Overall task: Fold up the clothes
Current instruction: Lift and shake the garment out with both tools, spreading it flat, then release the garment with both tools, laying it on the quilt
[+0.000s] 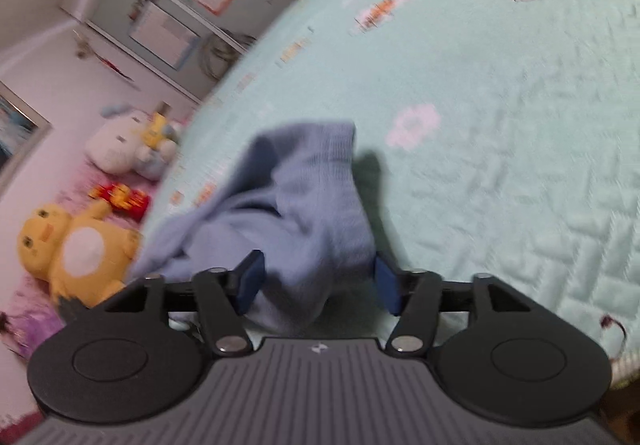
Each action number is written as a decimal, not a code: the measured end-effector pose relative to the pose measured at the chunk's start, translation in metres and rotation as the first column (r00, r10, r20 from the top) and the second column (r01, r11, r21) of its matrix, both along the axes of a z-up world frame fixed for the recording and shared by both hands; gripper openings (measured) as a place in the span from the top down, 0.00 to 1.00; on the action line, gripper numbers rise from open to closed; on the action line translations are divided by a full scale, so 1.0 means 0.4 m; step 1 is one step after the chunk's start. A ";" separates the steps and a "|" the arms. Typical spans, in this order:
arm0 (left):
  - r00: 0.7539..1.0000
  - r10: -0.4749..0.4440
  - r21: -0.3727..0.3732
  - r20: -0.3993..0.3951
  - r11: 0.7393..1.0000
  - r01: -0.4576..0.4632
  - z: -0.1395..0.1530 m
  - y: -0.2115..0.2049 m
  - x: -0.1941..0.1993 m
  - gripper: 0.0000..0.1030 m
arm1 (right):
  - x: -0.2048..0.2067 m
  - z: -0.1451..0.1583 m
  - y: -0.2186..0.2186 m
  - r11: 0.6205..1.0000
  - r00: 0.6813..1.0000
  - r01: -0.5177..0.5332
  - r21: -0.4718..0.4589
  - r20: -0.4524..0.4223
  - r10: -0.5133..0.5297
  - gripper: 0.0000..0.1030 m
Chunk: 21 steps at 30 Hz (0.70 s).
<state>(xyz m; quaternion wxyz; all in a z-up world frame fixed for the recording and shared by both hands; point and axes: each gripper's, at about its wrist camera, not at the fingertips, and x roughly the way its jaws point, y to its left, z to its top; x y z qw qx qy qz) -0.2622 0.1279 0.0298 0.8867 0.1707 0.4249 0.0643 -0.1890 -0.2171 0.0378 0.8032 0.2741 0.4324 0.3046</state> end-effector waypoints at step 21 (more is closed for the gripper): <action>0.934 0.314 -0.166 -0.171 0.925 -0.341 0.070 0.033 -0.020 0.29 | -0.138 0.105 0.253 0.811 0.954 -0.149 -0.566 0.134 0.268 0.28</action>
